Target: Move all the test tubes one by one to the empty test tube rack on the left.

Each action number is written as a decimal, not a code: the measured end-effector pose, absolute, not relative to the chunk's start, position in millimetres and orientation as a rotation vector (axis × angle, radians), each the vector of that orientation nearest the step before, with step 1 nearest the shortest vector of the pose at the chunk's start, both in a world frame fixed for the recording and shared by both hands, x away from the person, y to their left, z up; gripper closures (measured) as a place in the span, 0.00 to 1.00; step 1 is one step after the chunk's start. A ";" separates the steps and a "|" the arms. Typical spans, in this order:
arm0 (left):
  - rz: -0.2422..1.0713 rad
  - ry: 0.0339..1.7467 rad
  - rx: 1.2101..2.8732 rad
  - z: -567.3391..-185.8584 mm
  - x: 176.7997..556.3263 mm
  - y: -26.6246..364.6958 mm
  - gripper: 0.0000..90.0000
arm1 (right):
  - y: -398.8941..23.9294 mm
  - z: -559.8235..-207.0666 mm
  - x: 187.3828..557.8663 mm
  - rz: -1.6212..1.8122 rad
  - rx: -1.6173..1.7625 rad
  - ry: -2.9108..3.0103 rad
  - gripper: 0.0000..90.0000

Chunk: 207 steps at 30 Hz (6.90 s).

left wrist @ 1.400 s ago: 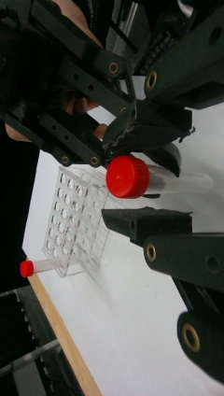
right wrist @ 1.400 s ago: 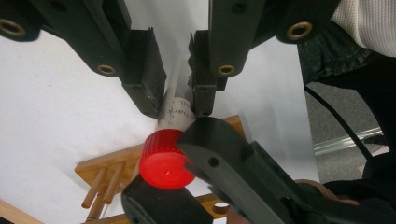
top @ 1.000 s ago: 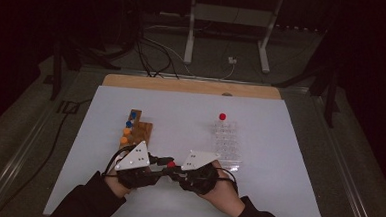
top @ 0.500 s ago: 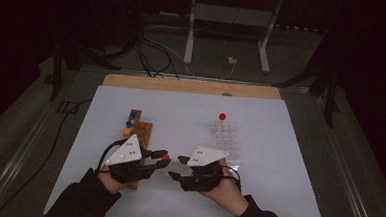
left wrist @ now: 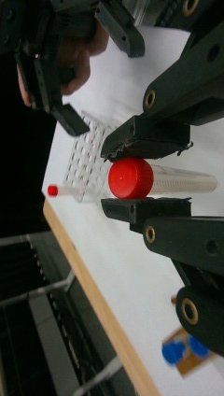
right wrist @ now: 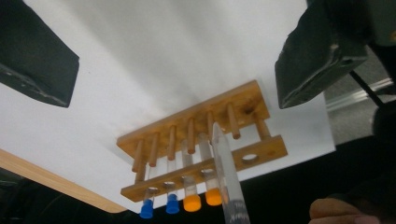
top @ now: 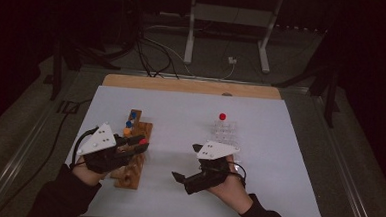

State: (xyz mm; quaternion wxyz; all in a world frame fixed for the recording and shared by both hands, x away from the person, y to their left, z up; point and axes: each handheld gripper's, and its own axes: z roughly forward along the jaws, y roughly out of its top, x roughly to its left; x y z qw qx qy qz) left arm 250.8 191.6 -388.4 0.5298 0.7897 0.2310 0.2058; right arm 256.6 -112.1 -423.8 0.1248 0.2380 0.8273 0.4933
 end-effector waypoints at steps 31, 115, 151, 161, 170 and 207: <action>0.620 0.743 1.866 -397.3 251.3 244.0 0.80 | -117.7 -419.2 255.0 1.457 0.679 2.385 0.00; 0.436 0.687 1.889 -416.0 248.2 226.5 0.01 | -216.8 -439.5 375.9 1.248 1.030 2.228 0.00; 0.441 0.688 1.885 -414.8 247.9 229.1 0.01 | -206.9 -462.0 410.3 1.135 1.041 2.323 0.82; 0.435 0.685 1.889 -415.1 248.3 227.9 0.01 | -206.4 -446.2 405.2 1.132 0.994 2.297 0.82; 0.430 0.679 1.895 -414.6 247.9 226.1 0.01 | -208.2 -422.9 394.2 1.156 0.953 2.243 0.82; 0.349 0.592 1.904 -407.0 242.8 200.5 0.01 | -134.8 -409.4 303.1 1.260 0.588 2.440 0.82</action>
